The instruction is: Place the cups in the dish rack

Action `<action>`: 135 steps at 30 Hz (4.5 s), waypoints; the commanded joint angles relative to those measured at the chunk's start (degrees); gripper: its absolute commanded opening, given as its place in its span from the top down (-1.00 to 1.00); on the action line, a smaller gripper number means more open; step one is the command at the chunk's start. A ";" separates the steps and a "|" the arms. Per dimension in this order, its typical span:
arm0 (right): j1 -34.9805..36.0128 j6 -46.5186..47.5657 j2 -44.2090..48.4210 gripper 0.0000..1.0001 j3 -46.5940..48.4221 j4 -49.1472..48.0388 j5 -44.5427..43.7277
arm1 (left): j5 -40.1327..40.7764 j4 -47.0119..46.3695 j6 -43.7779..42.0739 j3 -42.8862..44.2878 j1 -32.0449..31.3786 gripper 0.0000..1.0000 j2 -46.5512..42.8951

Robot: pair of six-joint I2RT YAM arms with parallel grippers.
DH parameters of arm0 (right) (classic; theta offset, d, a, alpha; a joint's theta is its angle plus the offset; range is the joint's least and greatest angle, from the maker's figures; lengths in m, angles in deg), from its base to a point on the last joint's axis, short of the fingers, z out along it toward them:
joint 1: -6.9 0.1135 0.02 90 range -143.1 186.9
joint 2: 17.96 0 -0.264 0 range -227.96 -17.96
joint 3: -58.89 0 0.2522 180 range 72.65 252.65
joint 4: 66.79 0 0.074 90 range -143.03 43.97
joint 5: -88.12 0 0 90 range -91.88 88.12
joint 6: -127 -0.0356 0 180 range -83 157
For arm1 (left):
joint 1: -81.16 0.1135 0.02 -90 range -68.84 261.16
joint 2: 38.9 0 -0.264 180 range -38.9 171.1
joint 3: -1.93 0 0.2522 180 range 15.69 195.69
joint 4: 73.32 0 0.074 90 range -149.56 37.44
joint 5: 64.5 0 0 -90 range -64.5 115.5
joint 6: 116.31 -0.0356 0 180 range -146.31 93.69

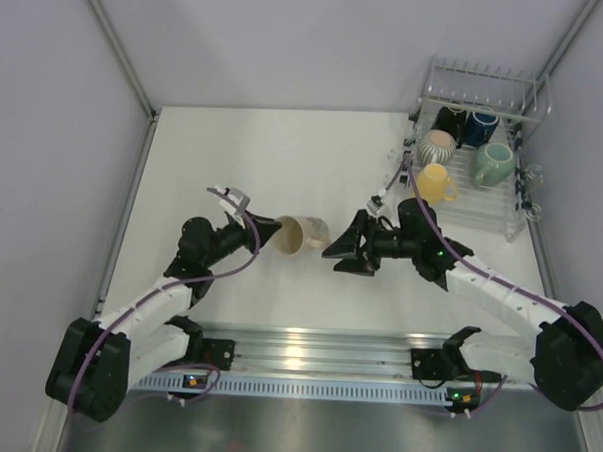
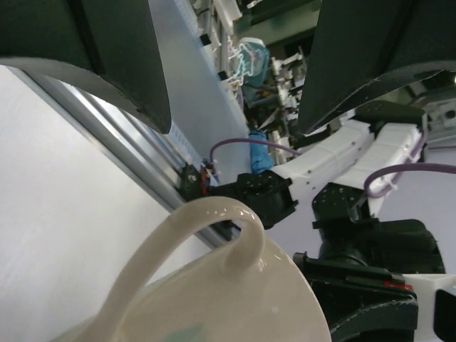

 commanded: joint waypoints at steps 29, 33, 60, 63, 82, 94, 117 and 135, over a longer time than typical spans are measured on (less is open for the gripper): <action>2.87 -20.35 -1.82 -0.50 3.44 -27.61 6.50 | -13.47 -14.90 -1.98 12.19 -0.51 1.00 -12.23; 1.65 -28.08 -2.70 -0.46 0.54 -36.68 6.86 | -11.81 -14.90 -2.69 10.60 -0.51 1.00 -14.25; 6.56 -64.39 -16.49 0.64 -2.28 -94.40 -1.93 | -5.30 -27.56 -4.62 8.85 -5.08 1.00 -7.14; 6.48 -66.85 -18.69 1.00 -1.84 -100.04 -2.46 | -4.25 -27.21 -5.50 8.67 -5.17 1.00 -6.52; -3.89 -63.95 -15.10 1.00 -0.87 -99.89 0.35 | 1.55 -12.45 -7.25 9.81 -5.08 -0.47 -11.35; -14.61 -42.92 -6.67 1.00 -0.08 -70.05 9.31 | 10.60 7.30 2.57 16.64 -5.08 -0.96 -16.37; -36.94 26.39 6.00 1.00 33.05 30.81 -42.95 | 8.15 21.39 22.63 17.28 -5.17 -0.96 -15.04; -38.70 27.36 -7.79 1.00 31.82 19.83 -65.57 | 5.60 22.19 23.59 13.86 -5.08 -0.96 -19.79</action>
